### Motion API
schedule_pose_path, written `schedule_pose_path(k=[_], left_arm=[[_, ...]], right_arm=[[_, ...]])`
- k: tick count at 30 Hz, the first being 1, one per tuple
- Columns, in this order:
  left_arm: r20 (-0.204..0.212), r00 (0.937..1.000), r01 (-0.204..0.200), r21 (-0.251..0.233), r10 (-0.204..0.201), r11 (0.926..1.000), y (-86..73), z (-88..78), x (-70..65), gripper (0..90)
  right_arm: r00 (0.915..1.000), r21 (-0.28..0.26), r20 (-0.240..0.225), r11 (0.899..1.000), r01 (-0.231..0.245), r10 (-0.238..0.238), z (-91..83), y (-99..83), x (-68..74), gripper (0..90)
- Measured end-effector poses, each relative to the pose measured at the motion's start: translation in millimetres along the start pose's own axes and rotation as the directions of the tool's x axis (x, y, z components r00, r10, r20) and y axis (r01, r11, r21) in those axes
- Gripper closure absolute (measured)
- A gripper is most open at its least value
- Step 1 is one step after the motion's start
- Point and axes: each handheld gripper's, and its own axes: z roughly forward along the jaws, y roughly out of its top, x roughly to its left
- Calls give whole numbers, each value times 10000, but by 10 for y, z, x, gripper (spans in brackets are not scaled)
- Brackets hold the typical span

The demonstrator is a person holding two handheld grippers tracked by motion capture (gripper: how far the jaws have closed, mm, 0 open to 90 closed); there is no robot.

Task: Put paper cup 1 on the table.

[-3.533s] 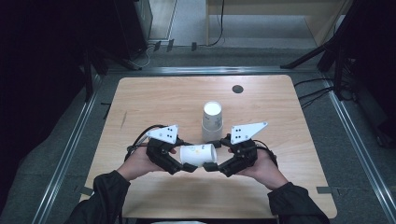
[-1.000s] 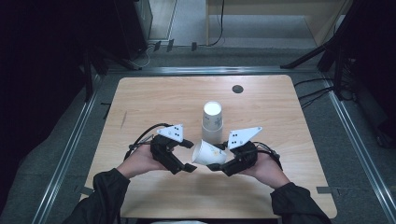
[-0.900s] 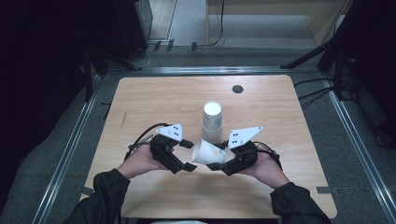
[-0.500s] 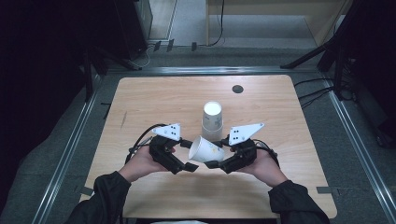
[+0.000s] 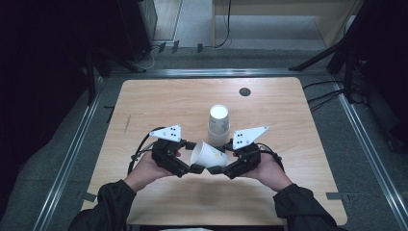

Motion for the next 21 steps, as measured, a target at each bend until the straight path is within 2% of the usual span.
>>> schedule_pose_path(k=[5,7,11,21], left_arm=[[30,10000,57,-130,-57,9999,4,14,-3,164],[48,10000,38,-203,-37,9998,3,16,-9,206],[113,9999,73,-306,-70,9995,-3,11,-1,224],[36,10000,-14,-134,15,9999,-4,19,-5,260]], right_arm=[[9999,-5,-119,10000,-37,37,39,6,4,336],[9998,70,-192,10000,-52,54,51,6,13,336],[9997,105,-248,9999,-74,76,71,9,21,336],[9997,344,-208,9994,-79,86,97,5,25,341]])
